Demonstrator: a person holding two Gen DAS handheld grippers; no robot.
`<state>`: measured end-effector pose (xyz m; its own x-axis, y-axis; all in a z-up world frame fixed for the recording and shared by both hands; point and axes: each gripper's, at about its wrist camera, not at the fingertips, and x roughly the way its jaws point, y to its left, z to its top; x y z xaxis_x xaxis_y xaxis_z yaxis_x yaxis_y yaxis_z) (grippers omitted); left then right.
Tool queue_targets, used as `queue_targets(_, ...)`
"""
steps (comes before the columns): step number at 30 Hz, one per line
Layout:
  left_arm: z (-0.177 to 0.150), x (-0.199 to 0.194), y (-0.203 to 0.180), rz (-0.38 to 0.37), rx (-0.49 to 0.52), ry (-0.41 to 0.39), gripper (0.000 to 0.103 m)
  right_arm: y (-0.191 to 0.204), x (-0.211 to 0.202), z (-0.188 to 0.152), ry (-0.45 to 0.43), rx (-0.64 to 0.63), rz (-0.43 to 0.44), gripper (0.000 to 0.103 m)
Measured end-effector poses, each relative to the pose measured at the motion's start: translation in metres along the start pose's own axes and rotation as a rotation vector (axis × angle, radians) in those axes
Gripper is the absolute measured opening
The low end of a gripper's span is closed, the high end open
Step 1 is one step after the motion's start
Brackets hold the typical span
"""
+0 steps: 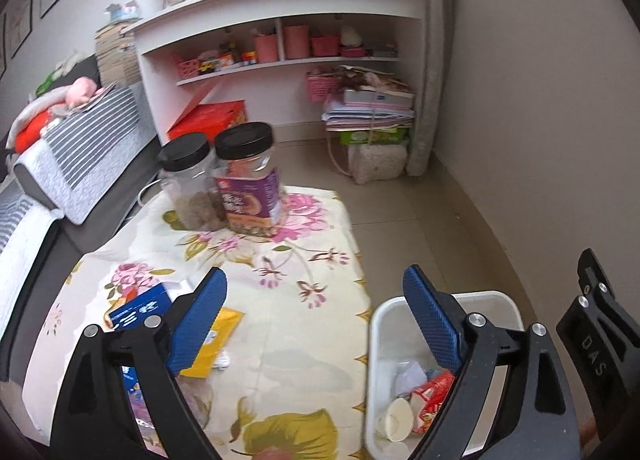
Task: Collect trash
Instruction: 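Move both open grippers back over the table trash, then grasp the blue box with left gripper while right gripper grasps the yellow snack packet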
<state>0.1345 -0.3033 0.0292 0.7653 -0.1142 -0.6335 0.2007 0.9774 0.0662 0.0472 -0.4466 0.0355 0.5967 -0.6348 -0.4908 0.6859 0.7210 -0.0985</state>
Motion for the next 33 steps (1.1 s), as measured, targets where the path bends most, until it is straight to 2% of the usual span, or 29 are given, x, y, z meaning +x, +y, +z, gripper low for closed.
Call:
queue_targets(11, -0.006, 0.013, 0.061, 0.088, -0.075, 0.031, 0.089, 0.061, -0.009, -0.004, 0.008, -0.071, 0.082, 0.096)
queue_targets(17, -0.012, 0.022, 0.099, 0.147, -0.122, 0.056, 0.089, 0.100, -0.012, -0.011, 0.051, -0.105, 0.158, 0.096)
queue_targets(22, -0.018, 0.036, 0.132, 0.219, -0.120, 0.096, 0.089, 0.130, -0.016, -0.018, 0.083, -0.124, 0.211, 0.096)
queue_targets(28, -0.030, 0.065, 0.177, 0.317, -0.060, 0.177, 0.089, 0.165, -0.019, -0.027, 0.106, -0.174, 0.257, 0.096)
queue_targets(31, -0.038, 0.091, 0.198, 0.328, 0.010, 0.277, 0.089, 0.181, -0.017, -0.030, 0.125, -0.206, 0.275, 0.096)
queue_targets(33, -0.045, 0.113, 0.214, 0.288, 0.055, 0.370, 0.089, 0.193, -0.014, -0.034, 0.154, -0.229, 0.296, 0.096)
